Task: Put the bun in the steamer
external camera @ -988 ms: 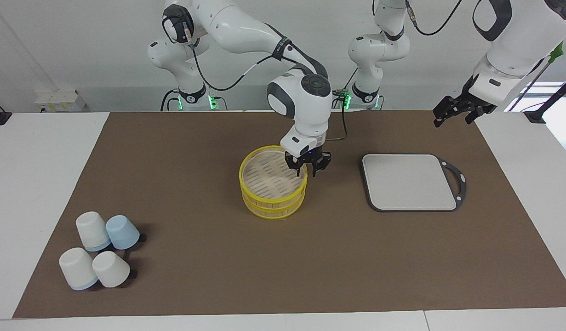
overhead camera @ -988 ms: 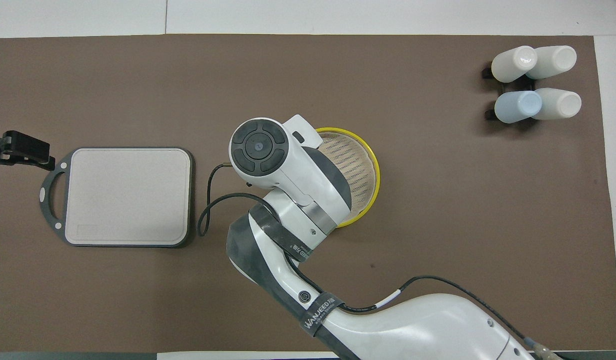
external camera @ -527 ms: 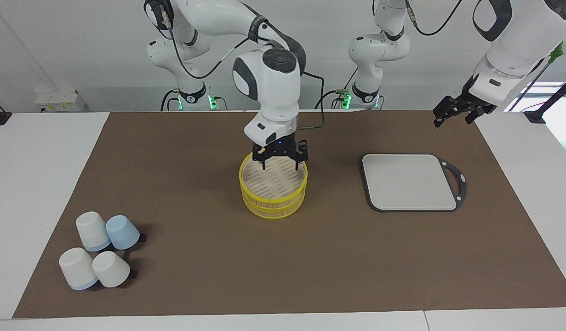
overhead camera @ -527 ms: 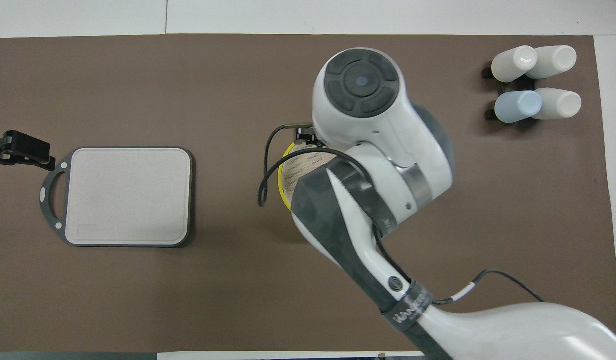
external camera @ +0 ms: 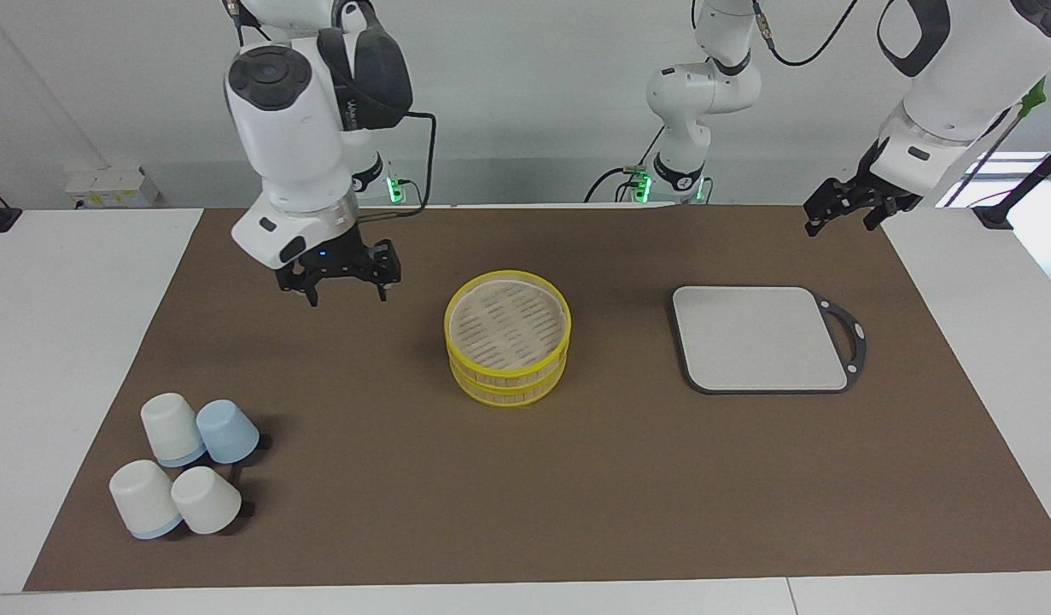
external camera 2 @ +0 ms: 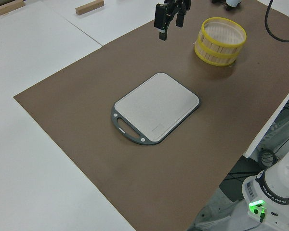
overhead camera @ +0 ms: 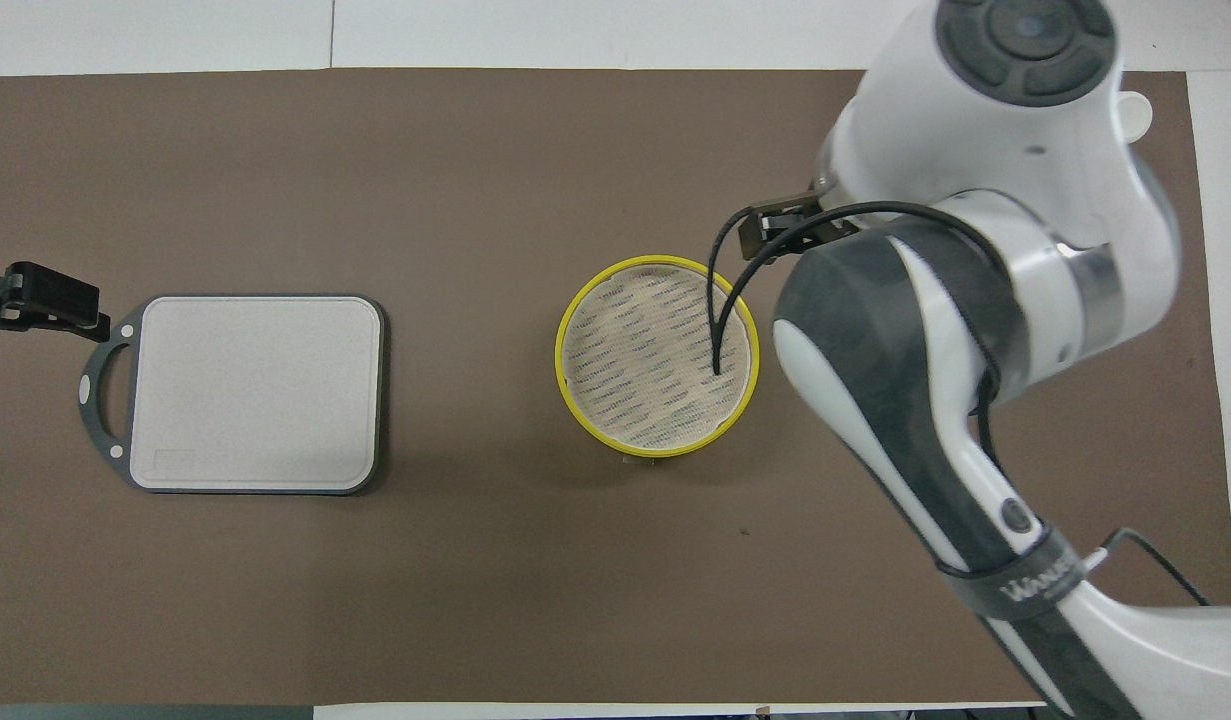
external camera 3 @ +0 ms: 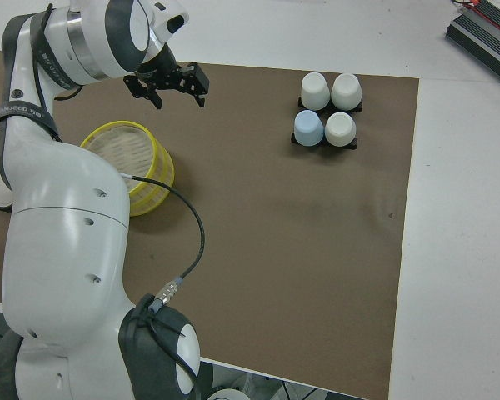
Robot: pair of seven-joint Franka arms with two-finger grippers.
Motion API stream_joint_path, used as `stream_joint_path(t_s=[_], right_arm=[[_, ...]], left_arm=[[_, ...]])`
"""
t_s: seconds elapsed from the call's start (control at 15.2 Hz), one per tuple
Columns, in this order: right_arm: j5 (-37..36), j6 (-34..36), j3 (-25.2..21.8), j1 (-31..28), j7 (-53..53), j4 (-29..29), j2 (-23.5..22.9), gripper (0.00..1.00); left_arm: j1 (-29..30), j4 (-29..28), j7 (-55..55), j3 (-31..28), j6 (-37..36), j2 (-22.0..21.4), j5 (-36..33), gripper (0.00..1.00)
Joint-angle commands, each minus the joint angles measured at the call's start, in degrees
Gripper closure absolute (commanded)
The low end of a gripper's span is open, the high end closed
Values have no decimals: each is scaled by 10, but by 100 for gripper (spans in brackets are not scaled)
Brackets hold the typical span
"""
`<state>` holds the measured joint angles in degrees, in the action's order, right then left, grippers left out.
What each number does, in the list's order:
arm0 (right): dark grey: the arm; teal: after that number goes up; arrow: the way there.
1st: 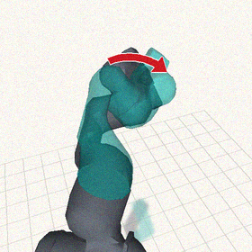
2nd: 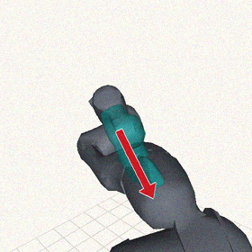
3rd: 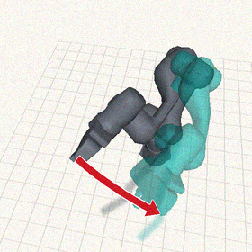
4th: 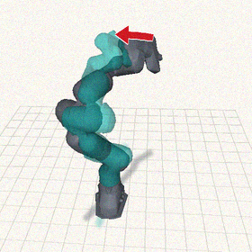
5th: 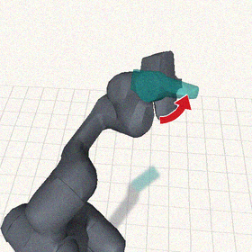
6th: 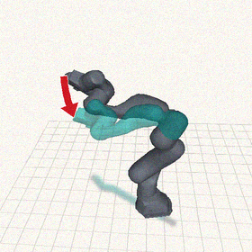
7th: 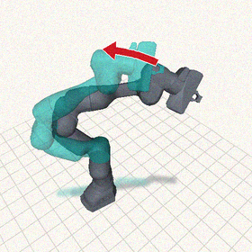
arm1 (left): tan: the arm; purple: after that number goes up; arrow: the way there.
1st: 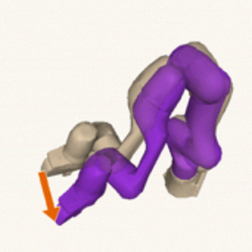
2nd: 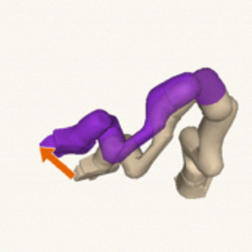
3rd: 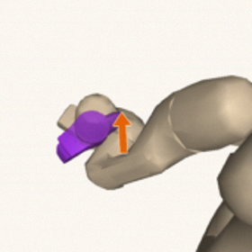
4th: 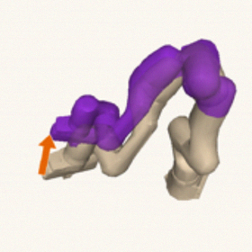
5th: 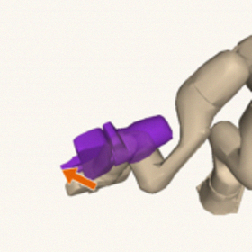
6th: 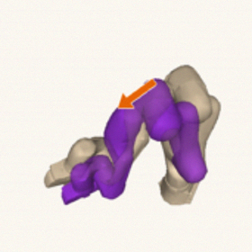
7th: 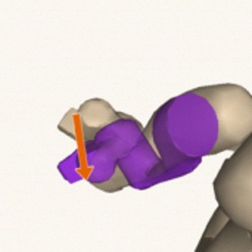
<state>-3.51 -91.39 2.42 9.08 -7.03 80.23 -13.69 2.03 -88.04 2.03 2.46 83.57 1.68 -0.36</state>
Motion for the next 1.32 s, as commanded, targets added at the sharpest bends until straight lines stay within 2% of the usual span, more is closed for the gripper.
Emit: stream_joint_path(t_s=[0.0,0.13,0.33,0.79,1.12,1.25], right_arm=[[3,-15,9,-50,59,104,75,0],[6,-24,9,-78,71,138,103,0],[25,-24,9,-116,101,143,108,0],[25,-47,8,-129,103,139,104,0],[31,-17,9,-130,105,125,101,0],[56,0,8,-130,104,125,102,0]], left_arm=[[3,-15,-3,2,-4,-16,-13,0],[3,-15,-3,2,-3,-16,-13,0],[3,-15,-3,2,-3,-16,-13,0],[3,-15,-3,2,-3,-16,-13,0],[3,-15,-3,2,-3,-16,-13,0],[3,-15,-3,2,-3,-16,-13,0]])
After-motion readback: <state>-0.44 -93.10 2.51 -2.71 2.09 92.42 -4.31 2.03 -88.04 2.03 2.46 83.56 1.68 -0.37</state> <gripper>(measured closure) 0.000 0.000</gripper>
